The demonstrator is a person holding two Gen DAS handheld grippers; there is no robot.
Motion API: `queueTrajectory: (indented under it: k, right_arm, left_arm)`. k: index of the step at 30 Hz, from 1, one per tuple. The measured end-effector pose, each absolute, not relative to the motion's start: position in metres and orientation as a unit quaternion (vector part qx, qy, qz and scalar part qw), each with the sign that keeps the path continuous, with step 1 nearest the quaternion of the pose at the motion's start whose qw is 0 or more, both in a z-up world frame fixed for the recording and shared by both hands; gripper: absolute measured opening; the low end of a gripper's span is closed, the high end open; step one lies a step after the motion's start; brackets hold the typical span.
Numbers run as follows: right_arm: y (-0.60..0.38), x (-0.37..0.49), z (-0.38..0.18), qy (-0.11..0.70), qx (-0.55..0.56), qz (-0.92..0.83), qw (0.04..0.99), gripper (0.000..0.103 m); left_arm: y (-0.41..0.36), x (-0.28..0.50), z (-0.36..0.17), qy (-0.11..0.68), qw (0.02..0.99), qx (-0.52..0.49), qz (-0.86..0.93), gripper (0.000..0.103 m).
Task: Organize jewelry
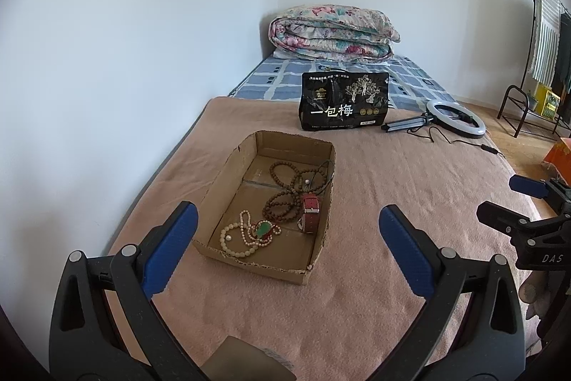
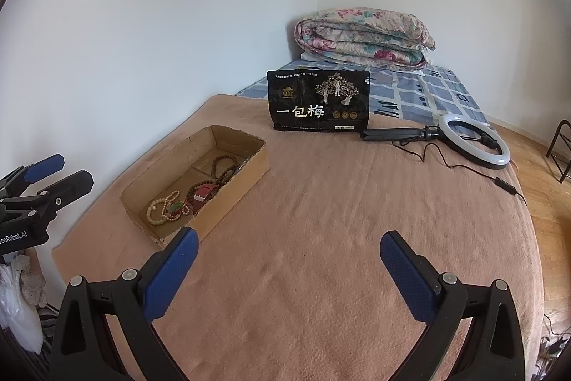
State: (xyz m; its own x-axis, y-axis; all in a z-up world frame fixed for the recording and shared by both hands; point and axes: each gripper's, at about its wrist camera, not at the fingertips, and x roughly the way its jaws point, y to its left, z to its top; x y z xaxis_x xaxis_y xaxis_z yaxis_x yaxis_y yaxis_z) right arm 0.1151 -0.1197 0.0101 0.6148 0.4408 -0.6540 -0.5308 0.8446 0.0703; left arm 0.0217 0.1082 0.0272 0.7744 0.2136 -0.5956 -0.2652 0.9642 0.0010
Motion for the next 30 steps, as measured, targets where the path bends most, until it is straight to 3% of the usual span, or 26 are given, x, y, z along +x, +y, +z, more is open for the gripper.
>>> queueTrajectory:
  k: [30]
  right_arm:
    - [-0.1192, 0.1138, 0.0077, 0.348, -0.063, 0.271, 0.895, 0.103]
  left_arm:
    - [0.1091, 0.0221, 0.0258, 0.31, 0.941, -0.035, 0.129, 0.103]
